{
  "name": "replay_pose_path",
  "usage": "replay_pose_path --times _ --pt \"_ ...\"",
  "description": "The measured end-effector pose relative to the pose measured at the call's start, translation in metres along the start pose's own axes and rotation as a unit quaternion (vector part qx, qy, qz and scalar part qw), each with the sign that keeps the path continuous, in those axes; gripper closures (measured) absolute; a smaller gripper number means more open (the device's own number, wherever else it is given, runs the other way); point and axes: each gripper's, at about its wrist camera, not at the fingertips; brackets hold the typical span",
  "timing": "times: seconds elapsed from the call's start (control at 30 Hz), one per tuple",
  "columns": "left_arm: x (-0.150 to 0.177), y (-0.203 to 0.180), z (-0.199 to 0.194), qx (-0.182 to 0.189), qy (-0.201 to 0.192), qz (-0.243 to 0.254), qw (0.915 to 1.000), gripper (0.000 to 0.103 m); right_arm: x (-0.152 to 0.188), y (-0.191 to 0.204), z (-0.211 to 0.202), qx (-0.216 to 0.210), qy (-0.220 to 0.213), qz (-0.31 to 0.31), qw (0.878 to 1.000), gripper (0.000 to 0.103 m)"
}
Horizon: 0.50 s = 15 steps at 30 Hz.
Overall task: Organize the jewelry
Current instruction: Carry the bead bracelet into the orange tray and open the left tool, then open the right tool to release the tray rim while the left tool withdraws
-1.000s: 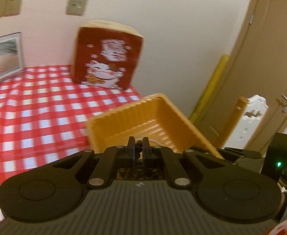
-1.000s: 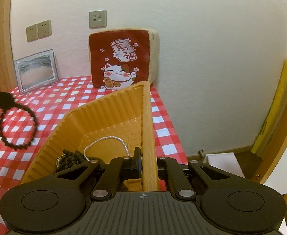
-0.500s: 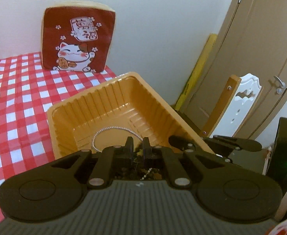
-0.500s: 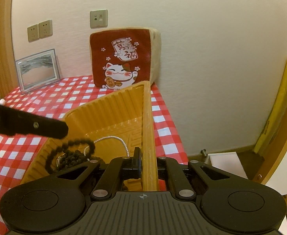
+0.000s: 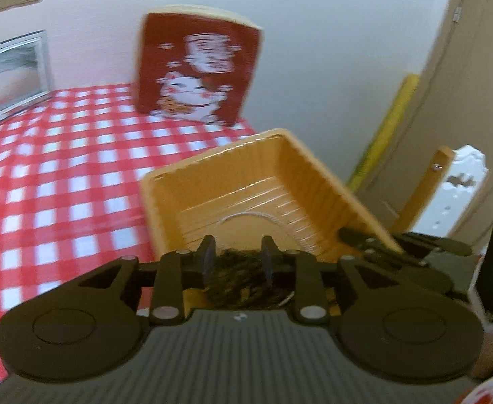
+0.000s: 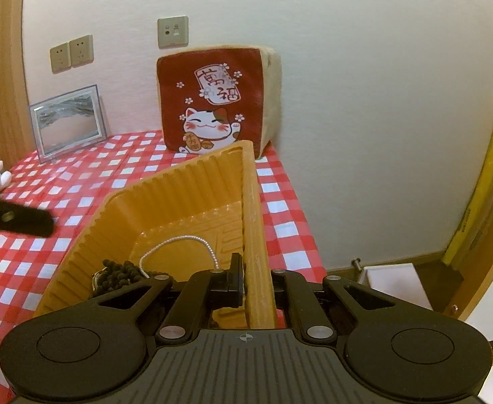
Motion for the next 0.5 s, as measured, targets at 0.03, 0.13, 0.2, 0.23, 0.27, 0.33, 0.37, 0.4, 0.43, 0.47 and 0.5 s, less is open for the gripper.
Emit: replay_pose_path --times 0.03,0.13,0.2,0.23,0.27,0.33,0.37,0.4,0.43,0.47,0.5 --pt "0.003 0.005 -0.003 -0.008 0.001 -0.009 0.9999 0.073 -0.001 -0.002 0.002 -0.004 0.001 0.003 1.000 0.098" --pt "0.015 0.019 -0.014 -0.036 0.001 -0.039 0.9986 0.071 -0.003 -0.010 0.008 -0.015 0.009 0.012 1.000 0.098" --pt "0.022 0.028 -0.022 -0.054 0.000 -0.057 0.9969 0.070 -0.005 -0.015 0.012 -0.023 0.018 0.019 0.999 0.098" --pt "0.026 0.031 -0.025 -0.063 0.000 -0.068 0.9957 0.069 -0.006 -0.019 0.014 -0.028 0.023 0.023 0.999 0.098" --pt "0.030 0.034 -0.029 -0.070 0.000 -0.078 0.9945 0.068 -0.007 -0.023 0.017 -0.034 0.028 0.028 0.999 0.098" --pt "0.037 0.040 -0.036 -0.083 -0.002 -0.099 0.9917 0.068 -0.008 -0.030 0.022 -0.045 0.038 0.035 0.998 0.098" --pt "0.041 0.041 -0.039 -0.089 -0.003 -0.108 0.9902 0.067 -0.008 -0.033 0.025 -0.047 0.046 0.034 0.997 0.098" --pt "0.045 0.042 -0.041 -0.093 -0.004 -0.115 0.9889 0.065 -0.009 -0.035 0.028 -0.047 0.055 0.030 0.997 0.098" --pt "0.048 0.042 -0.044 -0.099 -0.005 -0.123 0.9874 0.064 -0.010 -0.038 0.031 -0.048 0.065 0.026 0.996 0.098" --pt "0.052 0.041 -0.046 -0.103 -0.006 -0.129 0.9862 0.063 -0.011 -0.041 0.034 -0.051 0.075 0.022 0.996 0.098" --pt "0.055 0.041 -0.049 -0.108 -0.007 -0.135 0.9850 0.063 -0.012 -0.043 0.038 -0.057 0.085 0.019 0.995 0.096"
Point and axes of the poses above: each gripper's, at about its wrist camera, not at the fingertips, and z roughly the way its jaws point, y to its left, x to its underside, and after that the axes turned 15 degrees about y, right-handed
